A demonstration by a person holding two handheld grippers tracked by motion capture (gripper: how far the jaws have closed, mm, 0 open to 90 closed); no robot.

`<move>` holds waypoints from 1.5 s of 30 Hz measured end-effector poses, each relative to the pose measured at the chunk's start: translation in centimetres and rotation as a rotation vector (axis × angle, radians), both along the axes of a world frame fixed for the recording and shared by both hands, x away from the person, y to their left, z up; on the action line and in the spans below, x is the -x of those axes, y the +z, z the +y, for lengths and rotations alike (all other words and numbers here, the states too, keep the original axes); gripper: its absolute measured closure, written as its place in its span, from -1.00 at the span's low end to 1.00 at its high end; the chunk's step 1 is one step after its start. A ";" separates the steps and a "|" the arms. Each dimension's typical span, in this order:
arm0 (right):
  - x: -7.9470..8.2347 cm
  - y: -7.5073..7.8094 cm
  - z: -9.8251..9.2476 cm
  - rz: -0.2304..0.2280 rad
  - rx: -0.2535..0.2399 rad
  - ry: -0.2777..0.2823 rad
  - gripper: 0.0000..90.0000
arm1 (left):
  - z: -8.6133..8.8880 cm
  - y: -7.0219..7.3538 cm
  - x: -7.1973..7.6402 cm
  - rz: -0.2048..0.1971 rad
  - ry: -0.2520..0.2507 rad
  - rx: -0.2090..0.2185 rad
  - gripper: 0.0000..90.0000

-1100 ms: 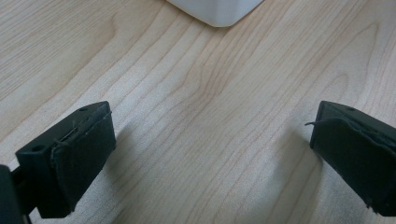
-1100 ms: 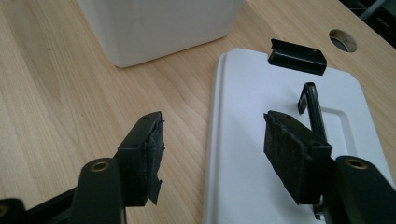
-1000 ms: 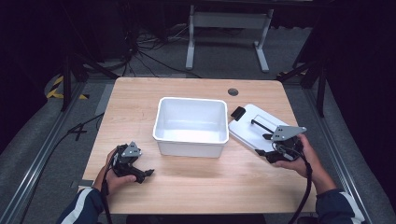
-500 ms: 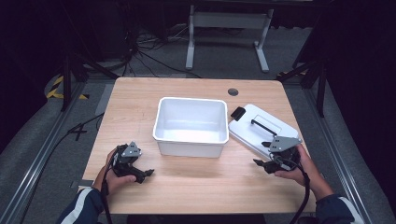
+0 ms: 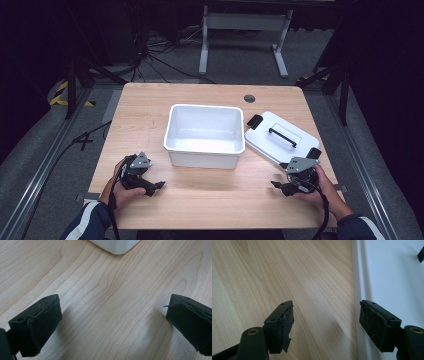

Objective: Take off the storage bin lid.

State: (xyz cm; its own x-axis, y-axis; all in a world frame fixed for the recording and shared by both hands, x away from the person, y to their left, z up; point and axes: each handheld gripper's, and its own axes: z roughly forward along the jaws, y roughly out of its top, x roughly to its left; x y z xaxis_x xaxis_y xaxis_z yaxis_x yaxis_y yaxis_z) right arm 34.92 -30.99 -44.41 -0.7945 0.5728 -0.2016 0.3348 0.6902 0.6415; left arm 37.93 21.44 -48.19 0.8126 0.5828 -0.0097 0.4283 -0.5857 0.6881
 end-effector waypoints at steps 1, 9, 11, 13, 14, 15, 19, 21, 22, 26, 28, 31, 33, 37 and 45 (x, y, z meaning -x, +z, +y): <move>0.2 -0.4 -0.5 0.006 -0.015 -0.010 -0.39 | 0.0 0.0 0.0 0.000 0.000 0.000 -0.99; 1.1 -1.7 -2.5 0.055 -0.119 -0.052 -0.41 | 0.0 0.0 0.0 -0.003 -0.003 -0.003 -0.99; 1.2 -2.4 -3.2 0.054 -0.192 -0.070 -0.47 | 0.0 0.0 -0.1 -0.003 -0.005 -0.002 -0.99; 1.2 -2.4 -3.3 0.056 -0.195 -0.073 -0.49 | 0.0 0.0 -0.1 -0.001 -0.006 -0.001 -0.99; 1.2 -2.5 -3.4 0.056 -0.196 -0.072 -0.50 | 0.0 0.0 -0.1 -0.002 -0.006 -0.002 -0.99; 1.2 -2.4 -3.4 0.057 -0.195 -0.073 -0.50 | 0.0 0.0 -0.1 -0.001 -0.006 -0.001 -0.99; 1.2 -2.5 -3.4 0.056 -0.195 -0.072 -0.50 | 0.0 0.0 0.0 -0.004 0.000 -0.004 -0.99; 1.2 -2.4 -3.4 0.057 -0.195 -0.072 -0.50 | 0.0 0.0 0.0 -0.002 0.003 -0.003 -1.00; 1.2 -2.4 -3.4 0.057 -0.195 -0.072 -0.50 | 0.0 0.0 0.0 -0.002 0.003 -0.003 -0.99; 1.2 -2.4 -3.4 0.057 -0.196 -0.072 -0.50 | 0.0 0.0 0.0 -0.001 0.001 -0.003 -1.00; 1.2 -2.4 -3.4 0.056 -0.196 -0.073 -0.50 | 0.0 0.0 0.0 -0.003 0.001 -0.004 -0.99; 1.2 -2.4 -3.4 0.056 -0.196 -0.073 -0.50 | 0.0 0.0 0.0 -0.001 0.001 -0.003 -0.99; 1.2 -2.5 -3.4 0.056 -0.195 -0.073 -0.50 | 0.0 0.0 0.0 -0.001 0.001 -0.003 -1.00; 1.2 -2.5 -3.4 0.056 -0.197 -0.073 -0.50 | 0.0 0.0 0.0 -0.002 0.007 -0.002 -1.00; 1.2 -2.5 -3.4 0.056 -0.197 -0.073 -0.50 | 0.0 0.0 0.0 -0.002 0.006 -0.002 -1.00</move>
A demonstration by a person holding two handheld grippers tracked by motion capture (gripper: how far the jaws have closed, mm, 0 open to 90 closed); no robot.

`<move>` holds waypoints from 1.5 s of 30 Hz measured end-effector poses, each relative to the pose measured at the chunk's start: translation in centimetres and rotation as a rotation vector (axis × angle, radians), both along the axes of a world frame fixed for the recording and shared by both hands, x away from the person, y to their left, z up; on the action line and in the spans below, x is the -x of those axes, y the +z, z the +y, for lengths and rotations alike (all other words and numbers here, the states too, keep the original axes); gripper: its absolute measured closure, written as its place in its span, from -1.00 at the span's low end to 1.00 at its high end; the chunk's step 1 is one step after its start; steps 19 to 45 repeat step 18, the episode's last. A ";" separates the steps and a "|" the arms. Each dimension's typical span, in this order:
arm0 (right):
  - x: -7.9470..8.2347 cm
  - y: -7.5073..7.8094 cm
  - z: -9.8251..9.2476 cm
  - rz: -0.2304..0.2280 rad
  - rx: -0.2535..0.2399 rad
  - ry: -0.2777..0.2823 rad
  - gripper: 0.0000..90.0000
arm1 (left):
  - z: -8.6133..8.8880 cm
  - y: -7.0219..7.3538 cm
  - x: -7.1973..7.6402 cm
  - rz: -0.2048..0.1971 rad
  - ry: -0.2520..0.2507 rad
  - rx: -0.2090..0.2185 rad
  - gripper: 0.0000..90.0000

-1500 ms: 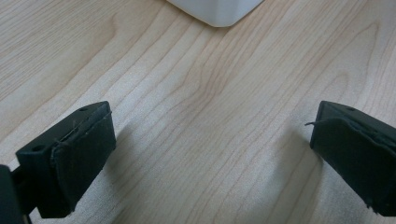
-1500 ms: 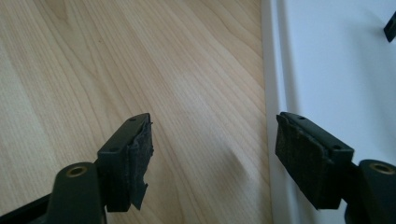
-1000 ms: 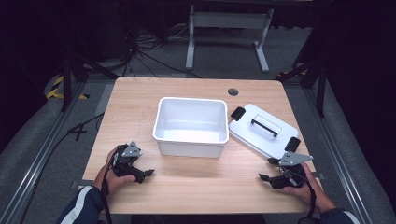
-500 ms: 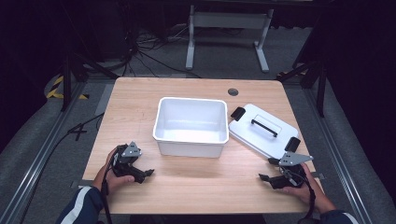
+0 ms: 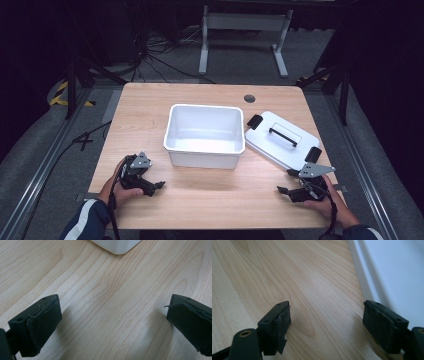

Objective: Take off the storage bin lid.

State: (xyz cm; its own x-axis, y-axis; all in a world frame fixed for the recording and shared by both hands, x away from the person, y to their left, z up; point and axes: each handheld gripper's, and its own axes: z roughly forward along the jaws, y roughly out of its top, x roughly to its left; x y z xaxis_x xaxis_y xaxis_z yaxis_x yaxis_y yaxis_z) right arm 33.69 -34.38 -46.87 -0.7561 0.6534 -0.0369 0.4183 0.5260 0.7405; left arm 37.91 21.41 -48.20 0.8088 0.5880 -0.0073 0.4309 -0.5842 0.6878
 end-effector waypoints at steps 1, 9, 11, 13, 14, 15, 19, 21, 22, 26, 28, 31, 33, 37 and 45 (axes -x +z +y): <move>0.0 0.0 0.0 0.000 0.000 0.001 -0.50 | 0.0 0.0 0.0 0.000 0.000 0.000 -1.00; 0.0 0.0 -0.1 0.002 0.004 0.007 -0.50 | 0.0 0.0 0.0 0.001 0.002 0.000 -1.00; 0.0 0.0 -0.2 0.002 0.003 0.005 -0.52 | 0.0 0.0 0.0 0.001 0.002 0.000 -1.00; 0.0 0.0 -0.2 0.004 0.003 -0.002 -0.54 | 0.0 0.0 0.1 0.000 0.005 0.000 -0.99; 0.0 0.0 -0.2 0.004 0.004 -0.004 -0.54 | 0.0 0.0 0.1 0.001 0.008 0.000 -0.99; 0.0 0.0 -0.2 0.004 0.004 -0.004 -0.54 | 0.0 0.0 0.1 0.003 0.014 0.000 -0.99; 0.0 0.0 -0.2 0.004 0.003 -0.004 -0.55 | 0.0 0.0 0.1 0.007 0.013 0.001 -0.99; 0.0 0.0 -0.2 0.004 0.003 -0.004 -0.55 | 0.0 0.0 0.1 0.007 0.013 0.001 -0.99; 0.0 0.0 -0.2 0.004 0.003 -0.004 -0.55 | 0.0 0.0 0.1 0.007 0.013 0.001 -0.99; 0.0 0.0 -0.2 0.004 0.003 -0.004 -0.55 | 0.0 0.0 0.1 0.007 0.013 0.001 -0.99; 0.0 0.0 -0.2 0.004 0.003 -0.004 -0.55 | 0.0 0.0 0.1 0.007 0.013 0.001 -0.99; 0.0 0.0 -0.2 0.004 0.003 -0.004 -0.55 | 0.0 0.0 0.1 0.007 0.013 0.001 -0.99; 0.0 0.0 -0.2 0.004 0.003 -0.004 -0.55 | 0.0 0.0 0.1 0.007 0.013 0.001 -0.99; 0.0 0.0 -0.2 0.004 0.003 -0.004 -0.55 | 0.0 0.0 0.1 0.007 0.013 0.001 -0.99; 0.0 0.0 -0.2 0.004 0.003 -0.004 -0.55 | 0.0 0.0 0.1 0.007 0.013 0.001 -0.99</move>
